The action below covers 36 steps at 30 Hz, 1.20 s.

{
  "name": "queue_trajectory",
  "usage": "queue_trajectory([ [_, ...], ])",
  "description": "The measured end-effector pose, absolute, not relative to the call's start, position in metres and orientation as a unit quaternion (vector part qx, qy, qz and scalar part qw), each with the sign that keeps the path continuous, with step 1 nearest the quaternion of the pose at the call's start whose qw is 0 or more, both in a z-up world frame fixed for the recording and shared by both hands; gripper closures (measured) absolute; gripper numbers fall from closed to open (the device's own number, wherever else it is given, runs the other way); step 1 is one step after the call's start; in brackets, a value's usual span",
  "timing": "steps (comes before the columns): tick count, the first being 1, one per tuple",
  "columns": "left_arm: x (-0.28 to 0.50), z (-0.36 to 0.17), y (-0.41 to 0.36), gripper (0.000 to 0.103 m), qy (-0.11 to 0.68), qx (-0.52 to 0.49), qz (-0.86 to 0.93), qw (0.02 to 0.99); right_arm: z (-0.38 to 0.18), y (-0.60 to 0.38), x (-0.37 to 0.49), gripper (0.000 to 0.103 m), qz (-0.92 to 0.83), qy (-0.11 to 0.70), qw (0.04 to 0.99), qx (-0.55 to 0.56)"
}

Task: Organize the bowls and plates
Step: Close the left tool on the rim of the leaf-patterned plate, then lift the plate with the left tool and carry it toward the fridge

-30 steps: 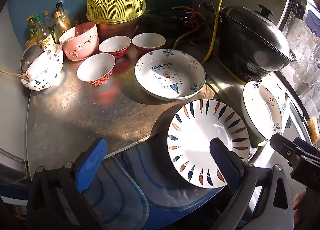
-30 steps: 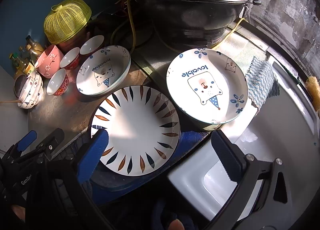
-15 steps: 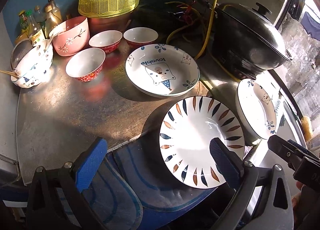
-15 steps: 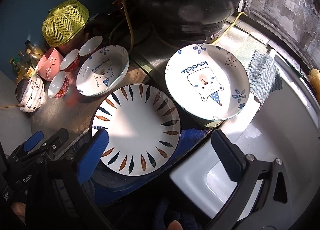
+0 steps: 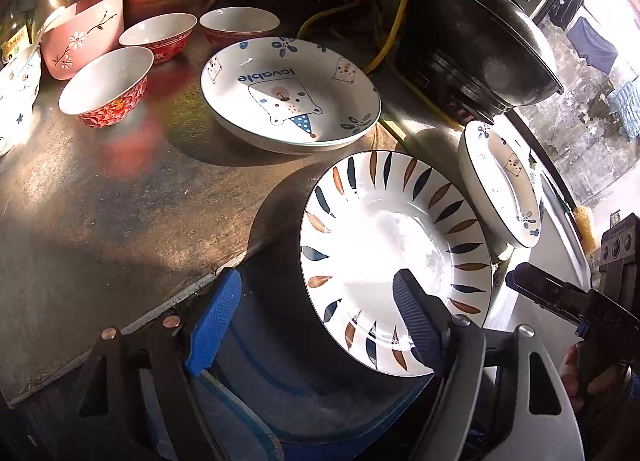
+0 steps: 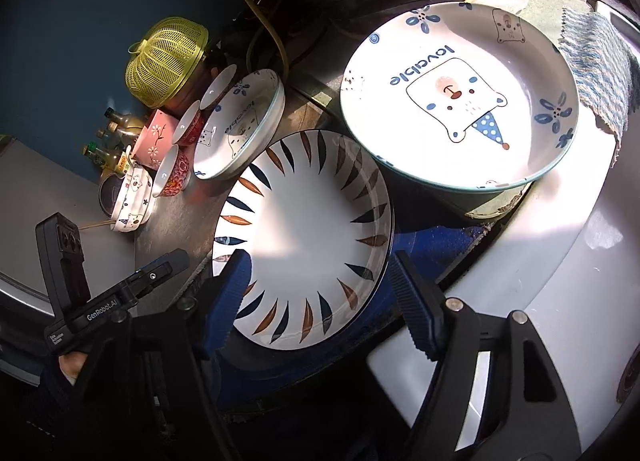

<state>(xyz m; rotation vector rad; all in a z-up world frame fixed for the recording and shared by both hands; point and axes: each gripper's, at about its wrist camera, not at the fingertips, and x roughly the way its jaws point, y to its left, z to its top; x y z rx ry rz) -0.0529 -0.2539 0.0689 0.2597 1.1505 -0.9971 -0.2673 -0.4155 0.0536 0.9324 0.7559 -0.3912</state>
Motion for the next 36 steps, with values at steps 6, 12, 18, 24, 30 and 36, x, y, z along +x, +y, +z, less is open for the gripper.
queue_trajectory([
  [6,-0.043,0.05,-0.263,0.044,0.533,0.116,-0.465,0.697,0.023,-0.43,-0.277,0.065,-0.206,0.339,0.79,0.468],
  [12,-0.035,0.036,-0.272,0.065,0.546,0.121,-0.468,0.684,0.007,-0.44,-0.277,0.078,-0.214,0.333,0.783,0.48],
  [18,-0.034,0.03,-0.283,0.078,0.552,0.123,-0.481,0.67,0.002,-0.444,-0.268,0.086,-0.203,0.338,0.784,0.48],
  [24,-0.031,0.023,-0.292,0.089,0.555,0.132,-0.48,0.666,-0.001,-0.446,-0.26,0.093,-0.2,0.35,0.786,0.469],
  [30,-0.033,0.026,-0.291,0.09,0.545,0.145,-0.478,0.674,0.003,-0.444,-0.254,0.093,-0.202,0.367,0.792,0.444],
  [36,-0.038,0.035,-0.283,0.09,0.532,0.148,-0.476,0.685,0.01,-0.44,-0.252,0.093,-0.196,0.378,0.799,0.425],
])
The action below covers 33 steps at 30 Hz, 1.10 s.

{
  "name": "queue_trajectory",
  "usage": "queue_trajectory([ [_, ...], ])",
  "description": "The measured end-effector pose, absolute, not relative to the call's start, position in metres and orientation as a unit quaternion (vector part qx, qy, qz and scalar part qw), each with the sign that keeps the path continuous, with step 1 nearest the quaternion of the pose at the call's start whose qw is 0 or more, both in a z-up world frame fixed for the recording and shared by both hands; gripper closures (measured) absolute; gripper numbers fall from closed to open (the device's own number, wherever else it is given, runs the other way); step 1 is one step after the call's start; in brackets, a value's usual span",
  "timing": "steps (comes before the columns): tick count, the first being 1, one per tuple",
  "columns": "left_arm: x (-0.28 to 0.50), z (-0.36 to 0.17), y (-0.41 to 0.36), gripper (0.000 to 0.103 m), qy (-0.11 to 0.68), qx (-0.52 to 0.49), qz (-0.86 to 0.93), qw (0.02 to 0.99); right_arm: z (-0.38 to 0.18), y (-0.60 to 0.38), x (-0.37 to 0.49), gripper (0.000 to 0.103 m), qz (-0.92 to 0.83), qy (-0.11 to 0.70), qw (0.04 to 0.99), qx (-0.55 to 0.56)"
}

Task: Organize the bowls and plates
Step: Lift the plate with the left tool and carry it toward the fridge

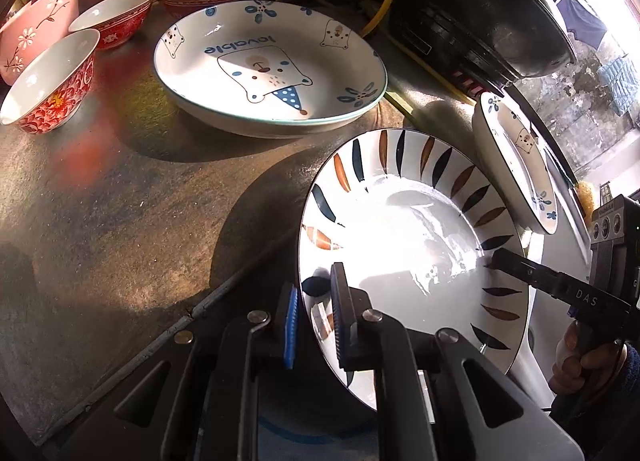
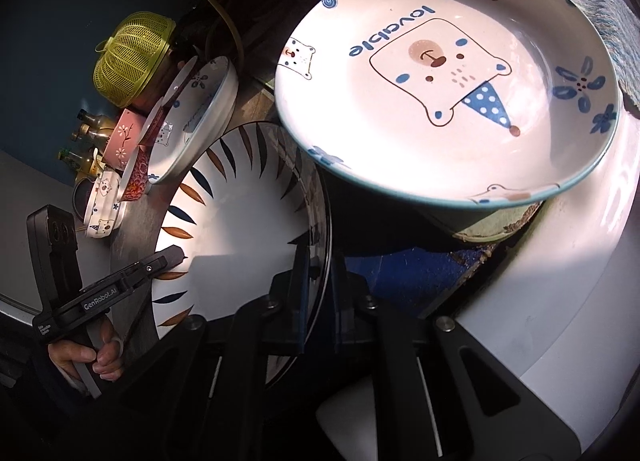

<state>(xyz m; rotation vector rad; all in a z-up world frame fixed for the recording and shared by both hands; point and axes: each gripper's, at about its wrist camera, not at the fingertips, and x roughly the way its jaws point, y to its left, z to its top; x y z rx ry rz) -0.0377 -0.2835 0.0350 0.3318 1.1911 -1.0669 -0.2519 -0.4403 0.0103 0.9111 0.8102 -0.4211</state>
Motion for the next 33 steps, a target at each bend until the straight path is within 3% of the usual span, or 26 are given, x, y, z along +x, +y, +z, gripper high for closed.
queue_trajectory([
  [15,-0.021,0.07,-0.208,0.09,0.507,0.091,-0.429,0.742,0.046,-0.407,-0.212,0.093,-0.132,0.394,0.832,0.366],
  [33,0.01,0.091,-0.055,0.09,0.484,-0.055,-0.261,0.834,0.074,-0.315,-0.084,0.093,0.046,0.455,0.854,0.246],
])
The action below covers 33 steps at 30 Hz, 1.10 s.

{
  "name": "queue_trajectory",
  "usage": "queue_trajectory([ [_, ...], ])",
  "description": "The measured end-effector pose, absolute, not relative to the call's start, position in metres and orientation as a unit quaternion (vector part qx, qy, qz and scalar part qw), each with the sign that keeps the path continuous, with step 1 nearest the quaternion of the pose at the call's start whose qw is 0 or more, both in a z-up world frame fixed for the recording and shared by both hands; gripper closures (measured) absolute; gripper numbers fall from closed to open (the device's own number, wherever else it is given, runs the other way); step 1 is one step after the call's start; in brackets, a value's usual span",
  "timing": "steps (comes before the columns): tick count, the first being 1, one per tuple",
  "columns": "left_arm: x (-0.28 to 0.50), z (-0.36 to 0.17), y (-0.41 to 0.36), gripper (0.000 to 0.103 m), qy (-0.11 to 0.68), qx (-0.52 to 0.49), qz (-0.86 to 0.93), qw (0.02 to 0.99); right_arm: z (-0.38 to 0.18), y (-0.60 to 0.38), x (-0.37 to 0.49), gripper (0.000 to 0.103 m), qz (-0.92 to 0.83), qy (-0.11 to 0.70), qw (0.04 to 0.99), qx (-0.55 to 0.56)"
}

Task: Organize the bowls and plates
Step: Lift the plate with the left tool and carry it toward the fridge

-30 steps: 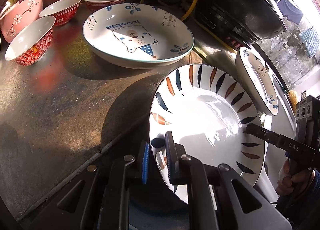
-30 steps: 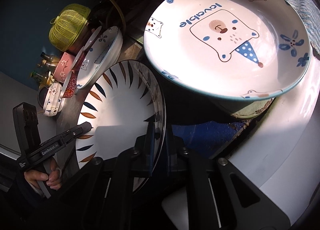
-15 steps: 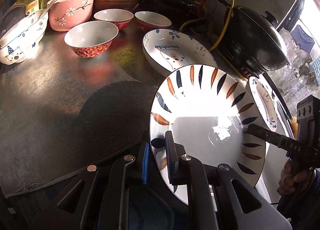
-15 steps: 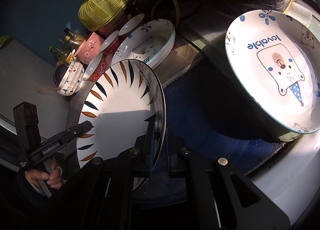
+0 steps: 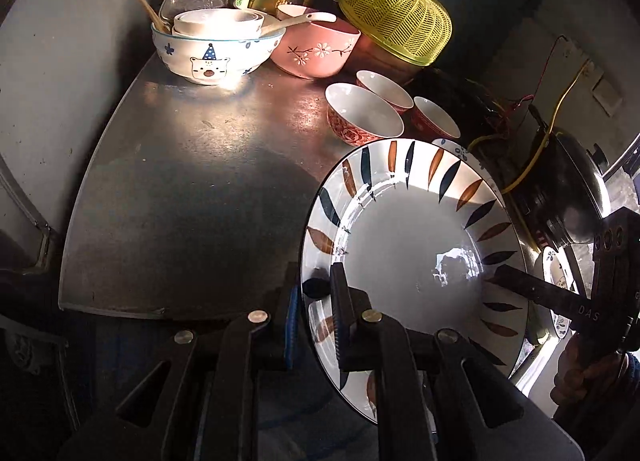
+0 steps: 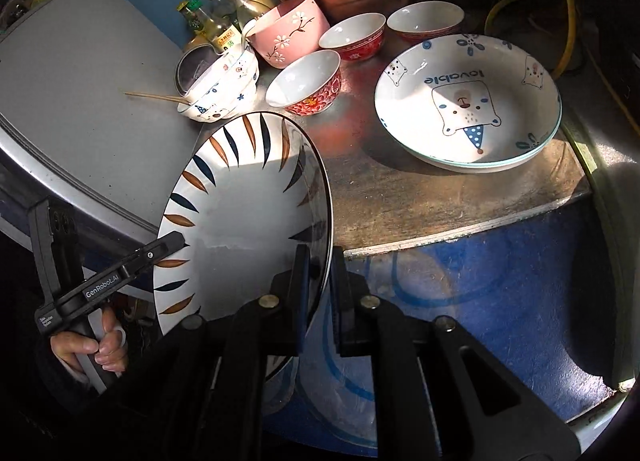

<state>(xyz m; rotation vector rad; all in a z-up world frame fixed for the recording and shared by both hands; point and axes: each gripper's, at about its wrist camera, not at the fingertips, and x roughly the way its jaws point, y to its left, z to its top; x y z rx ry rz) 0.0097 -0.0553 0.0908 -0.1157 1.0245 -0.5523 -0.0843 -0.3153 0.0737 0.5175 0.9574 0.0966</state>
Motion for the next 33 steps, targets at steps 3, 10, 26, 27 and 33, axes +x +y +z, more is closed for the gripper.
queue_trajectory([
  [3,0.009,0.09,-0.03,0.09,0.479,-0.074,-0.231,0.843,0.075,-0.297,-0.062,0.093,0.076,0.466,0.852,0.227],
  [10,0.015,0.083,0.016,0.09,0.475,-0.116,-0.161,0.857,0.073,-0.254,-0.01,0.092,0.137,0.491,0.84,0.184],
  [26,0.044,0.047,0.086,0.091,0.489,-0.163,-0.041,0.856,0.024,-0.179,0.076,0.092,0.212,0.547,0.795,0.155],
  [27,0.045,0.045,0.088,0.091,0.49,-0.164,-0.036,0.855,0.022,-0.174,0.082,0.092,0.213,0.55,0.793,0.153],
  [33,0.054,0.038,0.096,0.091,0.49,-0.175,-0.013,0.854,0.013,-0.165,0.089,0.091,0.22,0.558,0.786,0.15],
])
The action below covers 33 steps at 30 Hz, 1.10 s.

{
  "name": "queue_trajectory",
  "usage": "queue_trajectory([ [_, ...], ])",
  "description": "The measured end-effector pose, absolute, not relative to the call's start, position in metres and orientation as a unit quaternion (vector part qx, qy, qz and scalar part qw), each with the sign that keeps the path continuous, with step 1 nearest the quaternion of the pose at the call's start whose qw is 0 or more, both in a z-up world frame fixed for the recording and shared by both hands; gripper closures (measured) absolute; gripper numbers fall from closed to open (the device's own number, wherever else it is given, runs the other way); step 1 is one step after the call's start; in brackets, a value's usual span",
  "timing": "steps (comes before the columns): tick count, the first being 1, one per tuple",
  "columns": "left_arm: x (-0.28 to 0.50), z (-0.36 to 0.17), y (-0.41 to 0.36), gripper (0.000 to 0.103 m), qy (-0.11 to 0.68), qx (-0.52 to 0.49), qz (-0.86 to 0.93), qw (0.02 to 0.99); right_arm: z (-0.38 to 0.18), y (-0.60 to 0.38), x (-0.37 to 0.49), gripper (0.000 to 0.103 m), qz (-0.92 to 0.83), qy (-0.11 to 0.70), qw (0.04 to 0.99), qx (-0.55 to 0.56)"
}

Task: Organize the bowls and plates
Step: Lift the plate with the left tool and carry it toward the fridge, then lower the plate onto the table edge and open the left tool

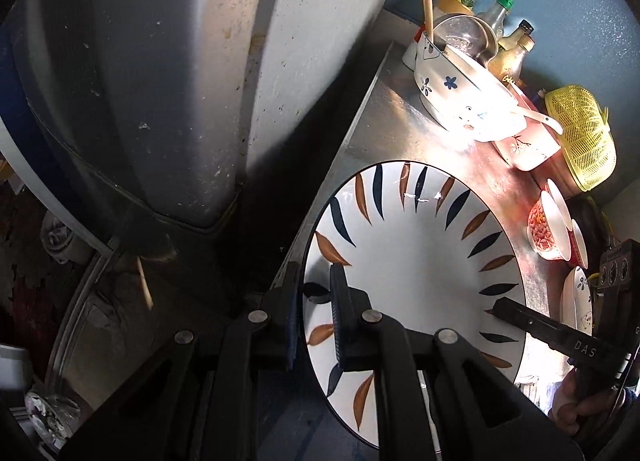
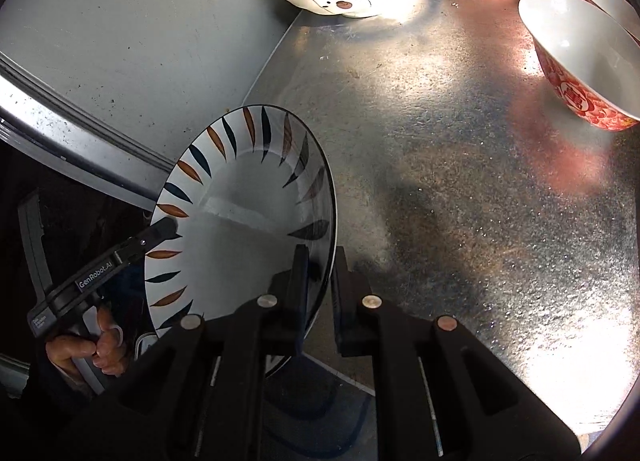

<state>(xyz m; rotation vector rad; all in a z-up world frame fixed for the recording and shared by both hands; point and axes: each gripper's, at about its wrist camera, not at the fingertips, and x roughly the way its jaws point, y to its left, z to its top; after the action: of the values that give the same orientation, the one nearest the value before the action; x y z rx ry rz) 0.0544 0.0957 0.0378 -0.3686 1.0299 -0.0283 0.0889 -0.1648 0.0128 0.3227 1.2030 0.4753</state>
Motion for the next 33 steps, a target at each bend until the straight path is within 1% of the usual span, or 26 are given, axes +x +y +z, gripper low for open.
queue_trajectory([
  [13,0.063,0.028,0.111,0.09,0.49,-0.186,0.024,0.851,0.015,-0.154,0.096,0.091,0.224,0.558,0.787,0.137],
  [18,0.065,0.029,0.103,0.089,0.492,-0.161,0.033,0.855,0.012,-0.157,0.096,0.089,0.224,0.564,0.783,0.135],
  [19,0.066,0.03,0.101,0.086,0.493,-0.156,0.037,0.855,0.013,-0.155,0.096,0.089,0.221,0.564,0.785,0.129],
  [21,0.065,0.032,0.098,0.069,0.492,-0.15,0.041,0.857,0.015,-0.154,0.095,0.089,0.214,0.565,0.787,0.123],
  [22,0.064,0.034,0.097,0.056,0.489,-0.147,0.044,0.859,0.015,-0.154,0.095,0.089,0.212,0.565,0.788,0.123],
  [23,0.063,0.036,0.096,0.05,0.485,-0.145,0.048,0.861,0.016,-0.154,0.095,0.089,0.21,0.565,0.788,0.123],
  [24,0.061,0.038,0.096,0.048,0.482,-0.143,0.051,0.863,0.017,-0.154,0.094,0.089,0.208,0.564,0.79,0.122],
  [25,0.061,0.04,0.096,0.043,0.481,-0.141,0.053,0.864,0.019,-0.153,0.093,0.089,0.205,0.561,0.793,0.119],
  [26,0.061,0.041,0.095,0.034,0.481,-0.139,0.056,0.864,0.023,-0.154,0.092,0.087,0.202,0.557,0.797,0.116],
  [27,0.06,0.043,0.094,0.028,0.481,-0.137,0.059,0.864,0.026,-0.154,0.091,0.075,0.2,0.553,0.801,0.113],
  [28,0.059,0.045,0.094,0.02,0.48,-0.135,0.062,0.865,0.03,-0.154,0.089,0.049,0.195,0.549,0.805,0.108],
  [29,0.057,0.047,0.094,0.013,0.478,-0.134,0.063,0.866,0.035,-0.155,0.087,0.035,0.191,0.544,0.81,0.107],
  [30,0.056,0.05,0.093,0.01,0.478,-0.131,0.065,0.866,0.039,-0.156,0.084,0.016,0.188,0.536,0.816,0.108],
  [31,0.055,0.053,0.092,0.005,0.477,-0.127,0.065,0.867,0.045,-0.157,0.081,0.014,0.185,0.528,0.822,0.108],
  [32,0.051,0.056,0.091,0.002,0.475,-0.123,0.065,0.869,0.05,-0.156,0.079,0.014,0.184,0.521,0.827,0.106],
  [33,0.05,0.059,0.09,0.001,0.474,-0.119,0.064,0.87,0.054,-0.155,0.077,0.014,0.184,0.519,0.829,0.103],
])
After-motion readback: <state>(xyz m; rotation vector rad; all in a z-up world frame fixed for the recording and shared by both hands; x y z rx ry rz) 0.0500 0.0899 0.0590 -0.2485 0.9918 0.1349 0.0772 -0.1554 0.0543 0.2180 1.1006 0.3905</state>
